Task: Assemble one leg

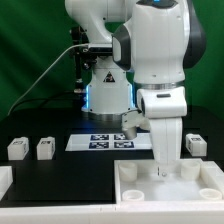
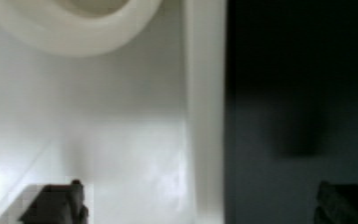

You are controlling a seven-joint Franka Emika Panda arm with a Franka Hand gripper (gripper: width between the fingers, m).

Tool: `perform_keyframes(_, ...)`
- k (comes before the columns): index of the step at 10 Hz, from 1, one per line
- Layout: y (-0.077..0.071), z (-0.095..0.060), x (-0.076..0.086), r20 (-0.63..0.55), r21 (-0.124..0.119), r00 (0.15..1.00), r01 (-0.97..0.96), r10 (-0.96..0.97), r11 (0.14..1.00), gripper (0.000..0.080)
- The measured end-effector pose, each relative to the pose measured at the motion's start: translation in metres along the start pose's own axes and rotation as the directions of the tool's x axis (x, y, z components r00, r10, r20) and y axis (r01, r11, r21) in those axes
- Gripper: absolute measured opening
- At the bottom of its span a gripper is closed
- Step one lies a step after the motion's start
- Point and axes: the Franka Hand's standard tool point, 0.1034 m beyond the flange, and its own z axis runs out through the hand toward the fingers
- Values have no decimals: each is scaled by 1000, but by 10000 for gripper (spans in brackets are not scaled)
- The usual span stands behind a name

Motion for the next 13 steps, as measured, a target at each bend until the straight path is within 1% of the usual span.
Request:
perform_keyframes(1,-8,-7,6,2,-4,996,-92,92,996,649)
perform_keyframes(2,-13,-12,13,-1,-12,992,-123,123,992,649)
perform_keyframes(3,-16,-18,27,-9,-23,967,-256,255,967,649)
perform_keyframes(4,-21,-24,44,-20,-27,894,-448,447,894,649)
perform_keyframes(5,-25,-25,61,-30,-26,823,-568,567,823,649)
perform_keyframes(6,-29,-25,73,-35,-22,744,-668,667,744,649)
perform_keyframes(7,-29,-24,70,-35,-14,706,-708,707,706,649)
perform_keyframes(8,-28,-24,69,-38,-2,616,-787,786,617,649)
perform_keyframes(9,-29,-24,71,-39,5,565,-825,824,565,649)
perform_keyframes(10,-30,-24,72,-37,20,447,-894,894,448,649)
perform_keyframes(11,-35,-21,75,-18,36,308,-951,951,308,649)
perform_keyframes(12,-40,-19,77,10,38,266,-963,964,265,649)
perform_keyframes(13,-44,-17,79,42,37,279,-960,959,278,649)
